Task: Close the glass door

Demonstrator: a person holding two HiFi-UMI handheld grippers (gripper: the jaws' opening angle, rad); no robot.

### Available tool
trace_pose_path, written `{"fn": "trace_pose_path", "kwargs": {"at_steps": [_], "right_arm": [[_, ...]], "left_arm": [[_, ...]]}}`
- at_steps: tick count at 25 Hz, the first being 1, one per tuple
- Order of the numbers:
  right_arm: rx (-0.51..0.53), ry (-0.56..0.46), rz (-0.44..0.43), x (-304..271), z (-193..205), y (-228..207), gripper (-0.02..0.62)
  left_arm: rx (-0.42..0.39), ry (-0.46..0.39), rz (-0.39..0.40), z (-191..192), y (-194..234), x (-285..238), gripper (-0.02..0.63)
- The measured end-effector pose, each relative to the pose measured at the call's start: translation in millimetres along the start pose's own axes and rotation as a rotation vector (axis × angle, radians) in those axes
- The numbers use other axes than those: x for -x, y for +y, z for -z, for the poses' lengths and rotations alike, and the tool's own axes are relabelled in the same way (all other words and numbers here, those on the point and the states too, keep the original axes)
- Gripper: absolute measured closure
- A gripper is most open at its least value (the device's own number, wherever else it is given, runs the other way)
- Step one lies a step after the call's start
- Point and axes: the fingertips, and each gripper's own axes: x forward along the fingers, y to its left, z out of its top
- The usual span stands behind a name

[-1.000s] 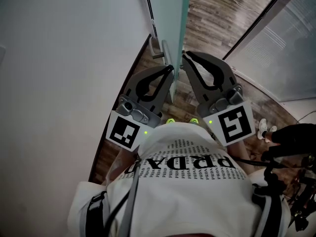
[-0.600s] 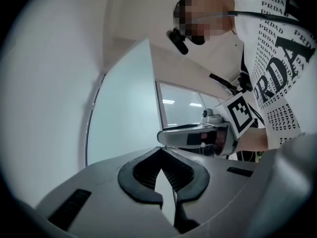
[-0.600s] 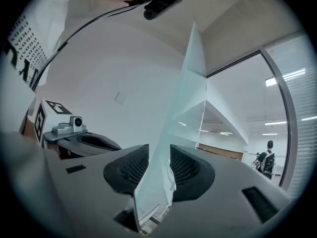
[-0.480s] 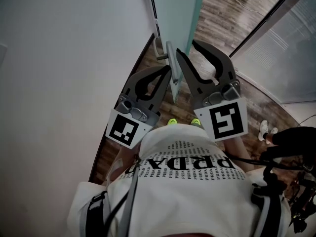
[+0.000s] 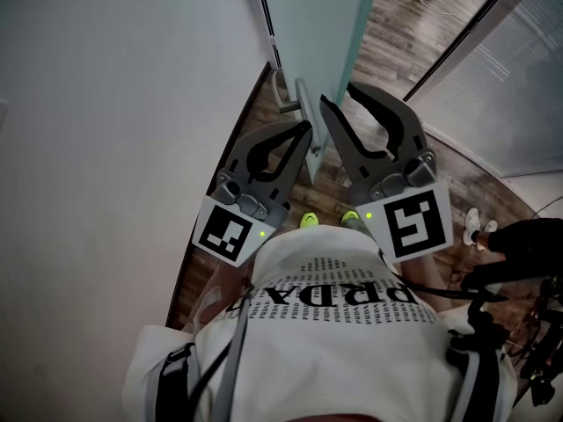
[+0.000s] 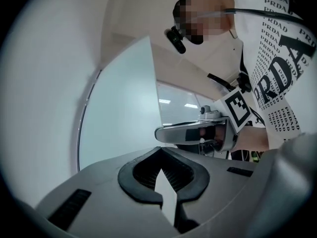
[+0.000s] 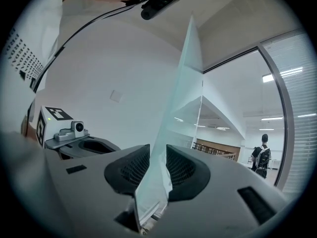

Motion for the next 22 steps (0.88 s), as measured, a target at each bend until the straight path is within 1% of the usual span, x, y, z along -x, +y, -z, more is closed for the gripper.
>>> {"fn": "trace_pose_path", "kwargs": {"at_steps": [6,11,13,17,22], "right_arm": [[0.034,0.019,0.001,3,3,2,0.500],[0.020,0.037,-0.017,3,8,3,0.500],[0.029,0.036,-0.016,4,8,1,0.500],[0.060,0.042,-0.007,7,10,1,0.502],[0.087,0.053,-0.005,0,24,8,0.505]], "left_arm": [[-0.008,0.001,0.012,3,-1,-2,0.614],[-0.009,-0.021,0.016,2,-5,-5,0.614],[-0.016,-0.028,0.021,2,-5,-8,0.614],[-0.003,-0.052,0.006,2,-5,-12,0.614],[-0.007,-0.078,-0.001,18,1,-9,0.614]]}}
